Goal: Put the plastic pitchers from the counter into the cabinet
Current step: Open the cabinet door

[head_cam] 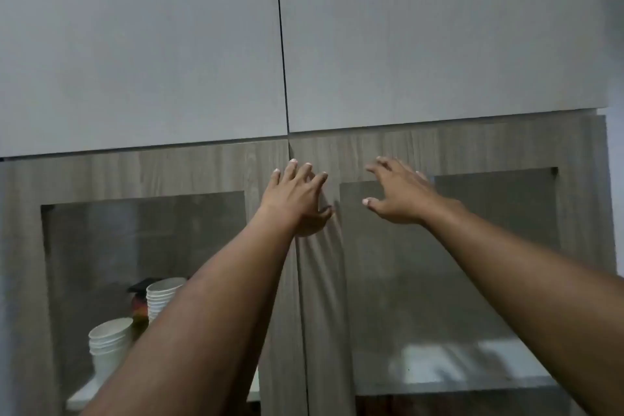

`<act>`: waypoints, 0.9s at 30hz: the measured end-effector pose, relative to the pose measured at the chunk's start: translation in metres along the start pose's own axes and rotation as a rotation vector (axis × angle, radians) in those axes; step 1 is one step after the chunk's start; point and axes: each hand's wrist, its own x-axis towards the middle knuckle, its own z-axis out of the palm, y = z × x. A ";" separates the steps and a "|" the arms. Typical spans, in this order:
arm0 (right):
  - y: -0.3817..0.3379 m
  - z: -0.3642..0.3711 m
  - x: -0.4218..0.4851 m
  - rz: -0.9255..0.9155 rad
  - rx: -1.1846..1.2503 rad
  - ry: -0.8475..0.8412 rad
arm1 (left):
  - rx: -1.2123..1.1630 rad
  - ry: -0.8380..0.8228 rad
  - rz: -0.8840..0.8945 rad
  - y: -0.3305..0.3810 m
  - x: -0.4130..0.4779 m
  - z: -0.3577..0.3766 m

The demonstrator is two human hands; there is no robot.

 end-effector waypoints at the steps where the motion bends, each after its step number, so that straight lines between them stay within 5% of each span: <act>1: 0.002 0.000 0.009 -0.027 -0.023 0.050 | 0.011 0.027 -0.009 -0.001 0.008 0.001; 16: -0.004 0.006 0.057 -0.104 -0.128 0.307 | 0.069 0.295 -0.102 -0.009 0.053 0.010; 27: -0.029 -0.030 -0.002 -0.056 0.104 0.451 | 0.095 0.479 -0.153 0.016 0.007 -0.044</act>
